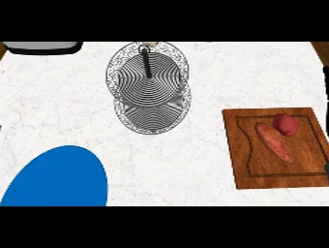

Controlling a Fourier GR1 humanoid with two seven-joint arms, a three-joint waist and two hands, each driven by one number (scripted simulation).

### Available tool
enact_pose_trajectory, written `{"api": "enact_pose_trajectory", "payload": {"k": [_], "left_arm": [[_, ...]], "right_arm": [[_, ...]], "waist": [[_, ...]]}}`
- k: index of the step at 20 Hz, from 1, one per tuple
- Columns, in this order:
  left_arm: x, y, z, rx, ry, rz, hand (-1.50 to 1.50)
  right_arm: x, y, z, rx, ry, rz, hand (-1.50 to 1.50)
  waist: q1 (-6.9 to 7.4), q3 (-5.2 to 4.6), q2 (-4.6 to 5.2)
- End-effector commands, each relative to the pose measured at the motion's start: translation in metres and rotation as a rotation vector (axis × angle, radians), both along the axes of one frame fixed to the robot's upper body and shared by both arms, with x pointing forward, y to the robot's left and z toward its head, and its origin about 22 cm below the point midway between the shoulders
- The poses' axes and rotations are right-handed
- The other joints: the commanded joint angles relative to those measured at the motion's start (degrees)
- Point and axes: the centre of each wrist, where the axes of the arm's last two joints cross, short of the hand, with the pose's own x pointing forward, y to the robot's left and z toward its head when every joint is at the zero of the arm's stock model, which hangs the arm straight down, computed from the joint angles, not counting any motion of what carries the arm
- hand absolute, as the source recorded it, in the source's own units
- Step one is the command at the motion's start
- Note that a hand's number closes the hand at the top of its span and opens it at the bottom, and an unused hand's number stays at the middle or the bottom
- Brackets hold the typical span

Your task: Pick the sweet potato from the cutting board and place it in the tiered basket

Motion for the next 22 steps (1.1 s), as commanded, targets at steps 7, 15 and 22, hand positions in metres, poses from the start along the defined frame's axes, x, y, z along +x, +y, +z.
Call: {"api": "enact_pose_trajectory", "payload": {"k": [7, 15, 22], "left_arm": [[-0.012, -0.095, -0.048, -0.360, 0.111, -0.181, 0.00], [-0.014, -0.120, -0.068, -0.435, 0.134, -0.220, 0.00], [-0.017, -0.123, -0.059, -0.417, 0.143, -0.197, 0.00]], "right_arm": [[-0.006, -0.114, 0.038, -0.395, 0.189, -0.126, 1.50], [-0.010, -0.157, -0.011, 0.162, 0.053, 0.026, -1.50], [-0.022, -0.155, 0.032, -0.227, 0.483, 0.257, -1.50]], "waist": [[-0.58, -0.26, 0.96], [0.39, 0.37, -0.55], [-0.74, 0.15, -1.04]]}}
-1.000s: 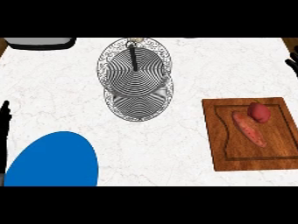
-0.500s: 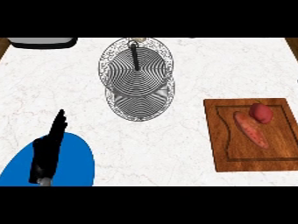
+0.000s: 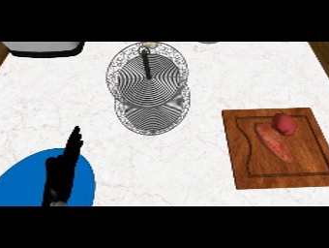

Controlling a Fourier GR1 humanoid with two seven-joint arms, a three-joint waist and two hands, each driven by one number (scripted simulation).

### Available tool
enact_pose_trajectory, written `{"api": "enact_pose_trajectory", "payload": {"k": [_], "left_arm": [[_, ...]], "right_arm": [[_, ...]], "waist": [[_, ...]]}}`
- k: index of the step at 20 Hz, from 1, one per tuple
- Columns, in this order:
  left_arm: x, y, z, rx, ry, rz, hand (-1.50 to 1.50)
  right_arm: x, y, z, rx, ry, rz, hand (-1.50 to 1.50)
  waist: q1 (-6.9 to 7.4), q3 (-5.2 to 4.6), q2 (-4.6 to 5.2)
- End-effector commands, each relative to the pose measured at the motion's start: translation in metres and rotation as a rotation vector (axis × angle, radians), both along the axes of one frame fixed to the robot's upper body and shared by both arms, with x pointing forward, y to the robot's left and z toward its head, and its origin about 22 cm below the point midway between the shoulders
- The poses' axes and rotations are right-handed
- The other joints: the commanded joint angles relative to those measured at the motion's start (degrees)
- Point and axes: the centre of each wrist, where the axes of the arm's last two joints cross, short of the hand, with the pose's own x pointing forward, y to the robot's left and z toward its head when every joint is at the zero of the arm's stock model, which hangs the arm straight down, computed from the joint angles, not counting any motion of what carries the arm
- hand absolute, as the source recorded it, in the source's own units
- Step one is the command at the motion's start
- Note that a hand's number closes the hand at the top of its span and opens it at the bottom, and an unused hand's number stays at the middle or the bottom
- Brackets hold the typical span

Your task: Pick the sweet potato from the cutting board and place it in the tiered basket

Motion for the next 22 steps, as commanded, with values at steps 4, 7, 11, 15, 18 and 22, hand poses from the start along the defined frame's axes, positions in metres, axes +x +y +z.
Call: {"api": "enact_pose_trajectory", "payload": {"k": [4, 7, 11, 15, 18, 22], "left_arm": [[-0.003, 0.002, -0.006, -0.015, 0.022, -0.001, 0.00], [-0.002, 0.010, 0.003, -0.006, 0.008, -0.006, 0.00], [-0.005, -0.002, -0.006, -0.023, 0.014, 0.001, 0.00], [0.003, -0.001, -0.015, -0.013, 0.018, 0.002, 0.00], [0.009, -0.017, -0.010, -0.008, -0.018, -0.012, 0.00], [0.013, -0.009, -0.006, -0.022, 0.013, -0.017, 0.00]], "right_arm": [[-0.002, 0.011, 0.062, -0.403, 0.253, 0.221, -1.50], [-0.005, 0.033, 0.065, -0.616, 0.323, 0.269, -1.50], [-0.005, 0.078, 0.071, -0.743, 0.323, 0.199, -1.50], [-0.006, 0.116, 0.072, -0.757, 0.325, 0.142, -1.50], [-0.009, 0.130, 0.049, -0.794, 0.339, 0.125, -1.50], [-0.015, 0.143, 0.018, -0.864, 0.366, 0.151, -1.50]], "waist": [[-0.22, -0.14, -0.16], [-0.28, -0.14, -0.30], [-0.23, -0.10, -0.21], [0.06, -0.04, 0.04], [0.37, 0.01, 0.12], [0.24, 0.02, 0.13]]}}
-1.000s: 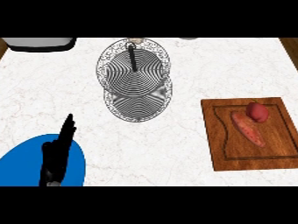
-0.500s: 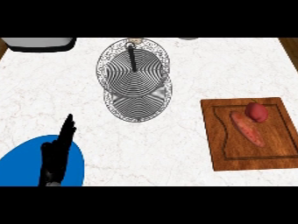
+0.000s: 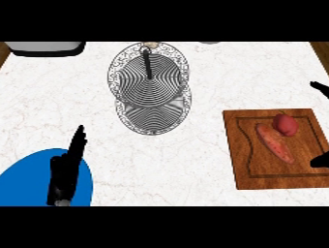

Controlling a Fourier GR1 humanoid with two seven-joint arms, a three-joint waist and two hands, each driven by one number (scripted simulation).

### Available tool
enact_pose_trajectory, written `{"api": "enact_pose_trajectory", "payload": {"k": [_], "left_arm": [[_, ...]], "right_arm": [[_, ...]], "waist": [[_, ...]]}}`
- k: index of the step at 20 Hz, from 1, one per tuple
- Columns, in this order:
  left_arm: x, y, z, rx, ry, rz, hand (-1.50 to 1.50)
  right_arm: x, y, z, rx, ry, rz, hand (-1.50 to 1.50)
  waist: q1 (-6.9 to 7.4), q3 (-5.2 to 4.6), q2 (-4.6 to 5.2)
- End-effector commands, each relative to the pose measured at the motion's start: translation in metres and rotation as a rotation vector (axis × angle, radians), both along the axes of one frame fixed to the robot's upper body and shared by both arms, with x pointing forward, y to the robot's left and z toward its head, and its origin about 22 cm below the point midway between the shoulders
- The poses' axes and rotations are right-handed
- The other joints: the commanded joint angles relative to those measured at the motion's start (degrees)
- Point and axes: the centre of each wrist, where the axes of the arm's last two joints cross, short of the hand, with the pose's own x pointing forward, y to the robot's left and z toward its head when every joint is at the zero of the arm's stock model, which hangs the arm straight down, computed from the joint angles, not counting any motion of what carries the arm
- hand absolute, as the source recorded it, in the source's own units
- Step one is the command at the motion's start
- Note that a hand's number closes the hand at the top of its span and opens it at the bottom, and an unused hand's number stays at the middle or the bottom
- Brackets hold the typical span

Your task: Pick the sweet potato from the cutting board and place it in the tiered basket

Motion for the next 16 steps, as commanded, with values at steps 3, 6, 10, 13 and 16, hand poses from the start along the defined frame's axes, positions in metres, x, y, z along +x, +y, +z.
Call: {"api": "enact_pose_trajectory", "payload": {"k": [3, 6, 10, 13, 16], "left_arm": [[-0.006, 0.000, 0.013, 0.017, -0.002, 0.002, 0.00], [-0.016, 0.000, -0.003, 0.016, 0.002, -0.015, 0.00], [0.000, 0.001, 0.017, 0.006, 0.017, -0.006, 0.00], [-0.006, 0.007, 0.002, 0.014, 0.008, 0.013, 0.00], [0.000, 0.007, -0.001, 0.009, 0.010, 0.001, 0.00]], "right_arm": [[-0.011, 0.045, -0.012, -0.151, 0.028, -0.012, -1.50], [0.015, 0.011, -0.005, -0.228, 0.121, -0.021, -1.50], [0.020, 0.040, -0.027, -0.232, 0.165, -0.010, -1.50], [-0.004, 0.054, -0.037, -0.218, 0.174, -0.003, -1.50], [0.027, 0.055, -0.023, -0.203, 0.176, 0.004, -1.50]], "waist": [[0.21, -0.05, 0.00], [0.55, -0.04, 0.15], [0.37, -0.02, 0.13], [-0.06, -0.04, 0.06], [0.21, -0.04, 0.13]]}}
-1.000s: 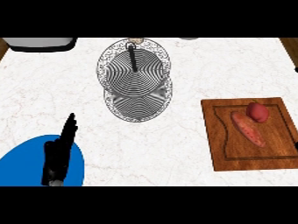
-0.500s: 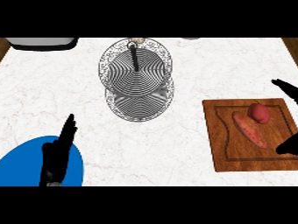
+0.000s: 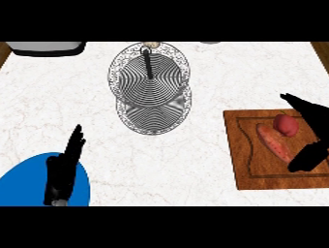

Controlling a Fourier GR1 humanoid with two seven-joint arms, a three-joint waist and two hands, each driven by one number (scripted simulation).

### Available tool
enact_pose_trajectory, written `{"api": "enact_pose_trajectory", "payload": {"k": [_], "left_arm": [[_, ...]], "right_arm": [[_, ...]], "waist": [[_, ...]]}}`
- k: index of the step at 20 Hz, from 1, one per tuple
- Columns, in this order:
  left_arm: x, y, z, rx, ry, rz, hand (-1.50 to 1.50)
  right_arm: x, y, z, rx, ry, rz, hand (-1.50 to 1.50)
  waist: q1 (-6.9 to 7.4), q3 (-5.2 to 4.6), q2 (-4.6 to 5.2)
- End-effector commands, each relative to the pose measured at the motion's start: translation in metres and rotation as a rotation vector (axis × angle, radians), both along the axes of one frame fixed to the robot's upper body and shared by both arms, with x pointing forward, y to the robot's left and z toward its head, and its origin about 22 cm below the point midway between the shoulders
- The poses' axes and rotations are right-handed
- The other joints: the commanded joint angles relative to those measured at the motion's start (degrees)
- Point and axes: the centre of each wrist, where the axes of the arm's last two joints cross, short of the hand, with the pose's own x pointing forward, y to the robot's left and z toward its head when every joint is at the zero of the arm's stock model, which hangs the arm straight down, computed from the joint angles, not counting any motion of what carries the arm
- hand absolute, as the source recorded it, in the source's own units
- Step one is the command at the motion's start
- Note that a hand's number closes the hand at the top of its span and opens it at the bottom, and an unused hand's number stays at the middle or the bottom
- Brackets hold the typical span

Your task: Pick the sweet potato from the cutting board and place it in the tiered basket

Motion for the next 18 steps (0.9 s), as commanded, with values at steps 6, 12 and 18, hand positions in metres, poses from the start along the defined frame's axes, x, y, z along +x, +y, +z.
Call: {"api": "enact_pose_trajectory", "payload": {"k": [6, 12, 18], "left_arm": [[-0.015, 0.001, 0.001, 0.004, 0.015, -0.001, 0.00], [-0.001, 0.008, -0.011, 0.001, 0.016, 0.001, 0.00], [0.017, -0.003, -0.009, -0.008, 0.020, 0.006, 0.00]], "right_arm": [[-0.003, 0.007, -0.022, -0.114, 0.132, 0.004, -1.50], [0.022, 0.015, -0.013, -0.128, 0.191, 0.001, -1.50], [0.022, 0.009, -0.041, -0.146, 0.204, 0.001, -1.50]], "waist": [[0.08, -0.04, 0.00], [0.03, -0.06, 0.07], [-0.05, -0.05, 0.10]]}}
